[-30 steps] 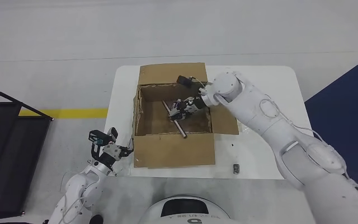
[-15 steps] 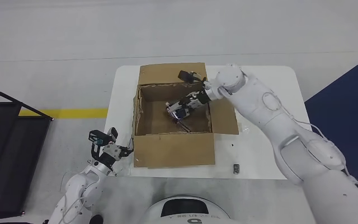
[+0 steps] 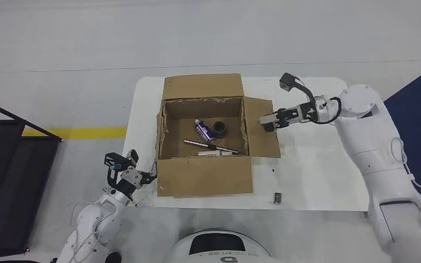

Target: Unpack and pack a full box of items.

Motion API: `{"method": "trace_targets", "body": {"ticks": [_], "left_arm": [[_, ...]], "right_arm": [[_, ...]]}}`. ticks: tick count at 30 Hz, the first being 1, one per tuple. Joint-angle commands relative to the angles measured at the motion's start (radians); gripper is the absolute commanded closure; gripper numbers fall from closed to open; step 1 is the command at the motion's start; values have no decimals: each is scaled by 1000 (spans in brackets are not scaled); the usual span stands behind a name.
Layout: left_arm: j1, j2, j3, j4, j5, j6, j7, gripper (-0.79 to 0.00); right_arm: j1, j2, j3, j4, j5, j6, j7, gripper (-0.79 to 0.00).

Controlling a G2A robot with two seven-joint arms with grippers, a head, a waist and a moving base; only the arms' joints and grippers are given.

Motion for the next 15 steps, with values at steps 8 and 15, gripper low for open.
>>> {"method": "trace_targets", "body": {"ticks": [8, 15], "left_arm": [[0, 0, 0, 0, 0, 0, 0, -785], [0, 0, 0, 0, 0, 0, 0, -785]], "right_arm": [[21, -3, -24, 9, 1, -2, 0, -785], [-47, 33, 23, -62, -135, -49, 0, -785]]}}
